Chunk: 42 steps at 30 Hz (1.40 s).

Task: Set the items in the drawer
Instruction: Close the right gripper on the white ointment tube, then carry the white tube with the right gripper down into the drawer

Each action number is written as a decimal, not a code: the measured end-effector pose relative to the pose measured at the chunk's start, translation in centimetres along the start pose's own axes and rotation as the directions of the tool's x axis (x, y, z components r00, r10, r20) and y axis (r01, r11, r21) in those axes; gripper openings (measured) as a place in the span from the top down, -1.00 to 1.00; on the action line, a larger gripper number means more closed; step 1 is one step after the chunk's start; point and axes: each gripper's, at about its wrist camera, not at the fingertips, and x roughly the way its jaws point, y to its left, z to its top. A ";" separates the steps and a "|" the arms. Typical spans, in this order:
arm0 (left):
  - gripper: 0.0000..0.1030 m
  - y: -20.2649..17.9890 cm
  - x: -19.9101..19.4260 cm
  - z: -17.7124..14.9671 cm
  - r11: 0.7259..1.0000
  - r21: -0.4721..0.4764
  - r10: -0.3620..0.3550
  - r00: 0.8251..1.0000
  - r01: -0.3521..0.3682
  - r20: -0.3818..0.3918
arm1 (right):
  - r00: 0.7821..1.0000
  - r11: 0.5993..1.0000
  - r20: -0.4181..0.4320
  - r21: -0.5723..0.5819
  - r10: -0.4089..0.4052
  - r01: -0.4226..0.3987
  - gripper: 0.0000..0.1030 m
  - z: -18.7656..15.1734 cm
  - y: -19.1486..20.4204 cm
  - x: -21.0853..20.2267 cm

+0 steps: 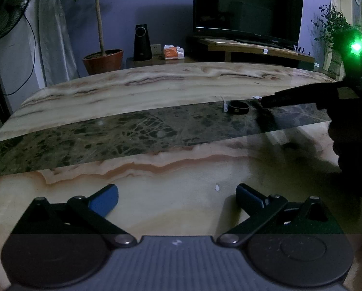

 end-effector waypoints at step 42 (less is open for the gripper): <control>-0.99 0.0 0.0 0.0 1.000 0.000 0.000 1.000 0.000 0.000 | 0.772 0.736 -0.223 -0.235 0.595 -0.635 0.71 -17.6 1.6 -27.6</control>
